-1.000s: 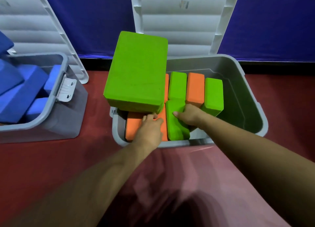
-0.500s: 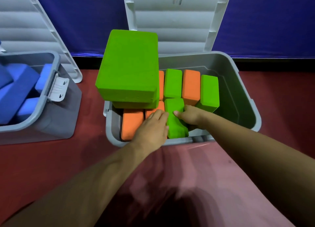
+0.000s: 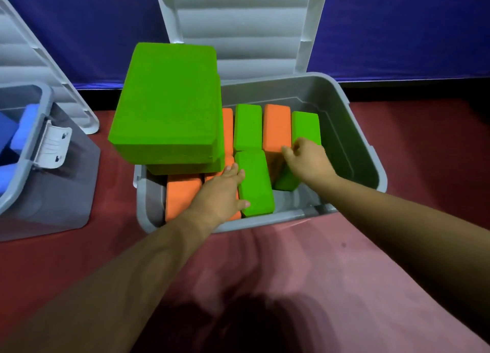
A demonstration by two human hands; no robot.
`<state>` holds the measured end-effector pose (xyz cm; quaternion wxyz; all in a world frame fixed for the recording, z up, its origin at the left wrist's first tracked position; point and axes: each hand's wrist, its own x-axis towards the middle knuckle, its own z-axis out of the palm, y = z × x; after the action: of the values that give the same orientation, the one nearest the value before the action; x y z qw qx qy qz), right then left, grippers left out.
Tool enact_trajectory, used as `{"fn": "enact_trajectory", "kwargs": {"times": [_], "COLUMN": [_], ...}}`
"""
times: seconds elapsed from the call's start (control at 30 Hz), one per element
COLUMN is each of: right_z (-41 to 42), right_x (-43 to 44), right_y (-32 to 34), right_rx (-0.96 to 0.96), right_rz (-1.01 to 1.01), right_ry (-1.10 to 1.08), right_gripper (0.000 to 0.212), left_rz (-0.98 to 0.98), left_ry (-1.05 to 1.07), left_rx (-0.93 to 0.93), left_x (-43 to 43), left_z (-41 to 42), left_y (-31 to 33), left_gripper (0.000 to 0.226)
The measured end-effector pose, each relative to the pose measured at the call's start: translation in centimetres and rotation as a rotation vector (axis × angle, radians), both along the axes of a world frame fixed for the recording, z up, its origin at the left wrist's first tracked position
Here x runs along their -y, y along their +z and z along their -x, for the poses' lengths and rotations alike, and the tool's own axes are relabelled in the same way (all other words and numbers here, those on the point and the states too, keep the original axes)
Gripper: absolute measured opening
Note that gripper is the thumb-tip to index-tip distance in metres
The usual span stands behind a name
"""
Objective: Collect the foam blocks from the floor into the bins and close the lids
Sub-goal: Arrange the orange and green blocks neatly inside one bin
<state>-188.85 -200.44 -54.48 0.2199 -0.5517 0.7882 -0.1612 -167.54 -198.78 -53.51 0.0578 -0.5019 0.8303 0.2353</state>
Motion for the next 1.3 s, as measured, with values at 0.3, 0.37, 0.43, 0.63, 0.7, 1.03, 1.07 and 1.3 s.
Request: {"fn": "enact_trajectory", "kwargs": {"times": [0.3,0.37,0.43,0.63,0.7,1.03,1.07,1.3], "right_z": [3.8,4.2,5.1,7.2,6.9,2.8,2.2,2.8], "right_x": [4.5,4.5,4.9,6.1,6.3,4.9,4.9,5.5], "right_y": [-1.5,-1.6,-1.2,-1.0,-1.6,-1.6,-2.1,-3.3], "right_rx": [0.149,0.139,0.120,0.143,0.162,-0.340,-0.332,-0.287], "right_rz": [-0.282,-0.269,-0.231,-0.051,-0.051,-0.119,-0.170,-0.177], "right_ry": [-0.229,-0.202,-0.177,-0.194,-0.156,0.185,0.240,0.219], "right_gripper": [0.084,0.081,0.079,0.070,0.070,0.088,0.089,0.074], "left_rz": [0.141,0.131,0.129,0.144,0.154,0.181,0.183,0.177], "left_ry": [-0.028,-0.016,-0.022,-0.046,-0.050,-0.052,-0.055,-0.055], "left_rx": [0.153,0.128,0.134,0.151,0.154,0.179,0.176,0.164], "left_x": [-0.2,-0.2,-0.3,-0.3,-0.4,-0.3,-0.3,-0.3], "left_z": [1.0,0.8,0.8,1.4,1.6,1.7,1.6,1.4], "left_y": [0.1,0.1,0.3,0.0,-0.1,-0.3,-0.3,-0.6], "left_gripper": [0.072,0.072,0.073,0.077,0.077,0.079,0.079,0.079]}}
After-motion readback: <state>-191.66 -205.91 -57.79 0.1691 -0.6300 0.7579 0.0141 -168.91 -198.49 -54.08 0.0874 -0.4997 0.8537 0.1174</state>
